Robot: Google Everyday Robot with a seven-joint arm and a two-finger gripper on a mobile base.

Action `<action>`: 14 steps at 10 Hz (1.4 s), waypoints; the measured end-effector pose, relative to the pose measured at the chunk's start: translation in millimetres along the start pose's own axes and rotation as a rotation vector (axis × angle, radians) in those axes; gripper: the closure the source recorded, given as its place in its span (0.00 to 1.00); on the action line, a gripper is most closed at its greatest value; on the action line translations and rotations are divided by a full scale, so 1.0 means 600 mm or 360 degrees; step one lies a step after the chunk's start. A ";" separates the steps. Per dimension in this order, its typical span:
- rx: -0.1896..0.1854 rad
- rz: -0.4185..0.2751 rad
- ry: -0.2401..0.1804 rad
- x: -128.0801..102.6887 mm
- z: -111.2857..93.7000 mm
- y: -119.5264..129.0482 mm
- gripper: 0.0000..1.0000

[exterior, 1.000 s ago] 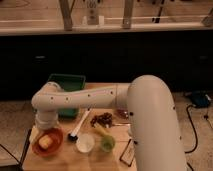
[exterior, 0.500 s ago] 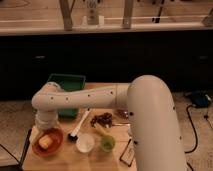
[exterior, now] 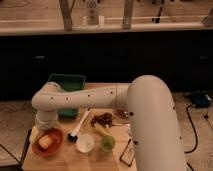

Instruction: Place apple in red bowl

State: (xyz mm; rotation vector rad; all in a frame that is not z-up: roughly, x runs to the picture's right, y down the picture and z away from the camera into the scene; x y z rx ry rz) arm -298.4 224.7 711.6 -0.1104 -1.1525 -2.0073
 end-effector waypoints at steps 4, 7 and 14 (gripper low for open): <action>0.0000 0.0000 0.0000 0.000 0.000 0.000 0.20; 0.0000 0.0000 0.0000 0.000 0.000 0.000 0.20; 0.0000 0.0000 0.0000 0.000 0.000 0.000 0.20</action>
